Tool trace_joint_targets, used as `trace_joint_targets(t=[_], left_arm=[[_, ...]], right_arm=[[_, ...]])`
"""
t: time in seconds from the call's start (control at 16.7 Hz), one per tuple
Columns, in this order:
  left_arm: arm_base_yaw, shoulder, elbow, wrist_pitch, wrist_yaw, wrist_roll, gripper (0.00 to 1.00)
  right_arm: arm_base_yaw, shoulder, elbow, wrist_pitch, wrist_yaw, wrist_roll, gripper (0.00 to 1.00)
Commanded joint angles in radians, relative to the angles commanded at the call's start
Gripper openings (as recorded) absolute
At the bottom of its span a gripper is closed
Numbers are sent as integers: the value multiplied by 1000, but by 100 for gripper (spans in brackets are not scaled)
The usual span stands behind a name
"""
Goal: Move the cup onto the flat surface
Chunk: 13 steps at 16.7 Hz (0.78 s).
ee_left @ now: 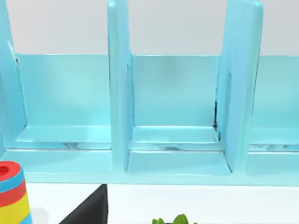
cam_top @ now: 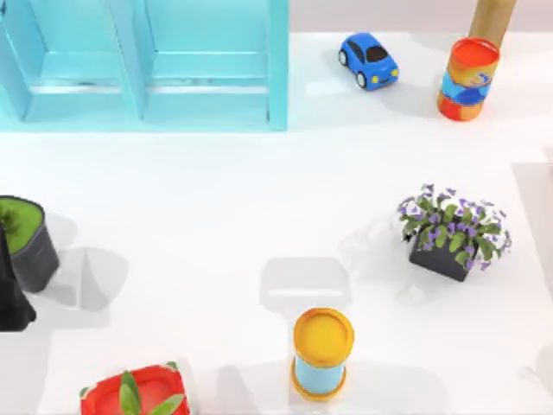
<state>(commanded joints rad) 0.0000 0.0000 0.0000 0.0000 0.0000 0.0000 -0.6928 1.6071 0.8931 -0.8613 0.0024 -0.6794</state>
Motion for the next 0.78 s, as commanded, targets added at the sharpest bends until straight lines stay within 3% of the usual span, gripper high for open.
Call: trace_joint_targets(t=[0.48, 0.78], left_arm=[[0, 0, 0, 0, 0, 0, 100], [0, 0, 0, 0, 0, 0, 100]], right_arm=[[1, -3, 3, -2, 0, 3, 0], [95, -95, 47, -108, -11, 113, 0]])
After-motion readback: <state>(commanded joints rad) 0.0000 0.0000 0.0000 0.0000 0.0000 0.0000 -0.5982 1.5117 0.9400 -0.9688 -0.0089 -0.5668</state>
